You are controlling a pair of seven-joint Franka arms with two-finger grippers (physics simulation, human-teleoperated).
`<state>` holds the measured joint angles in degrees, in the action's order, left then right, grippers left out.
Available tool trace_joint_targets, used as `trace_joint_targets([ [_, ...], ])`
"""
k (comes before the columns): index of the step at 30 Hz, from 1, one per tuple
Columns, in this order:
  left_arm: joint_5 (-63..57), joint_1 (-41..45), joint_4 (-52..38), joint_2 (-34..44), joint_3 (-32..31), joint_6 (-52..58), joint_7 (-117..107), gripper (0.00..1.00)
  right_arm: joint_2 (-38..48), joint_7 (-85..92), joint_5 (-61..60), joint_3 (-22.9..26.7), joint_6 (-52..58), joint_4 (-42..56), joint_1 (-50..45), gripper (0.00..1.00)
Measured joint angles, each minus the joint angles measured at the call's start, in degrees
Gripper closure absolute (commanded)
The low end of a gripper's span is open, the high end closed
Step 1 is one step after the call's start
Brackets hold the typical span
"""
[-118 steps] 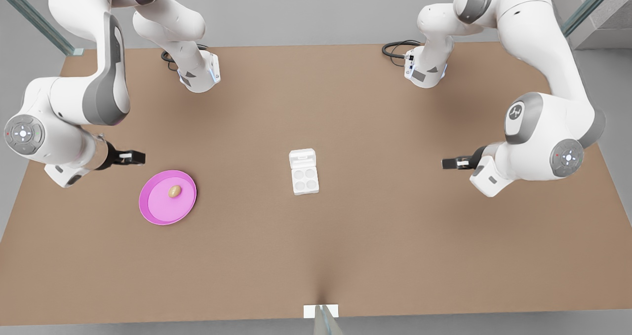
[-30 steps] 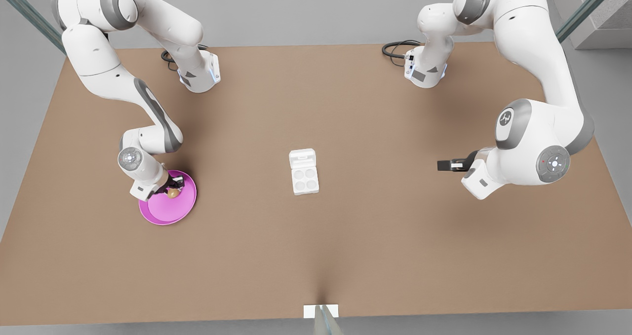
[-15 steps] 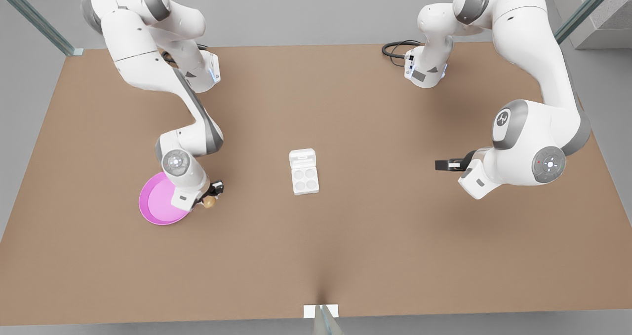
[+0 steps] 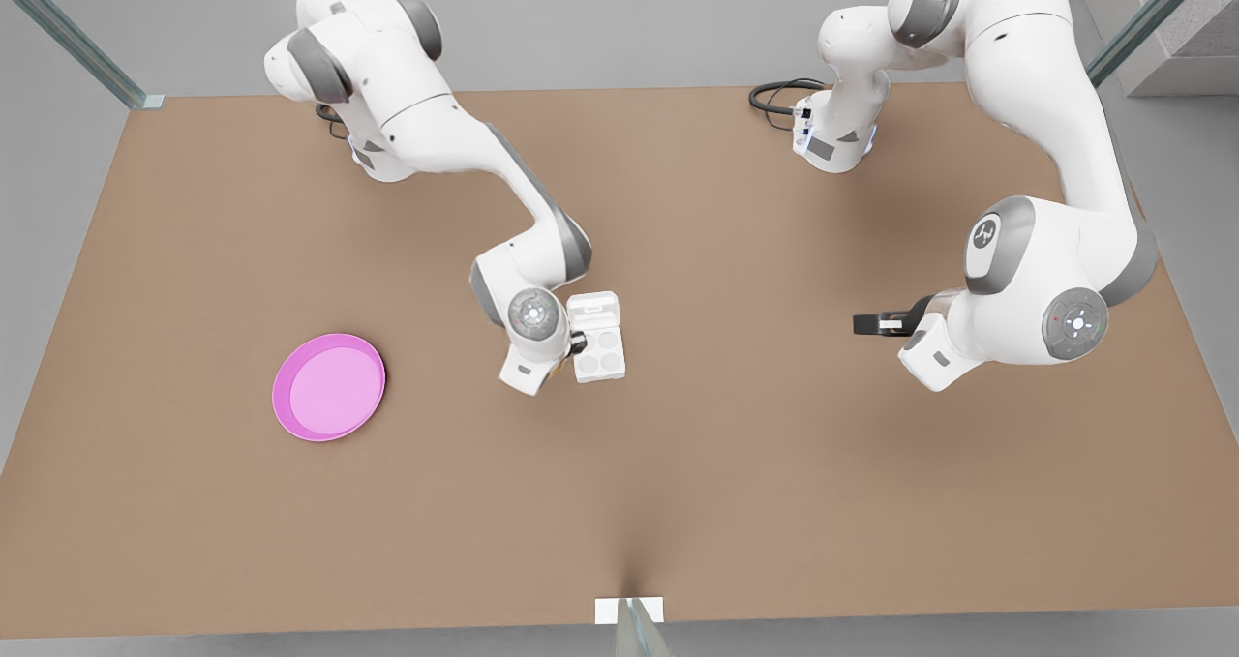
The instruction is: Pack egg into the box and close the box lid
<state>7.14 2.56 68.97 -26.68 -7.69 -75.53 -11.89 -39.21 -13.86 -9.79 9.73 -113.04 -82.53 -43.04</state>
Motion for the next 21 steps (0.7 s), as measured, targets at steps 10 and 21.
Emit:
trace_joint_targets([
  [10, -3.7, 18.5, 23.5, 10.2, -5.8, -13.3, -7.1, 0.00, -9.1, -10.5, -1.4, -0.2, 7.6, 10.2, -4.7, 0.00],
  [21, -7.3, 29.8, 38.2, 13.7, -6.8, -28.9, -16.8, 0.00, 15.1, -4.8, 16.5, -18.8, 13.3, -2.1, 49.9, 0.00],
])
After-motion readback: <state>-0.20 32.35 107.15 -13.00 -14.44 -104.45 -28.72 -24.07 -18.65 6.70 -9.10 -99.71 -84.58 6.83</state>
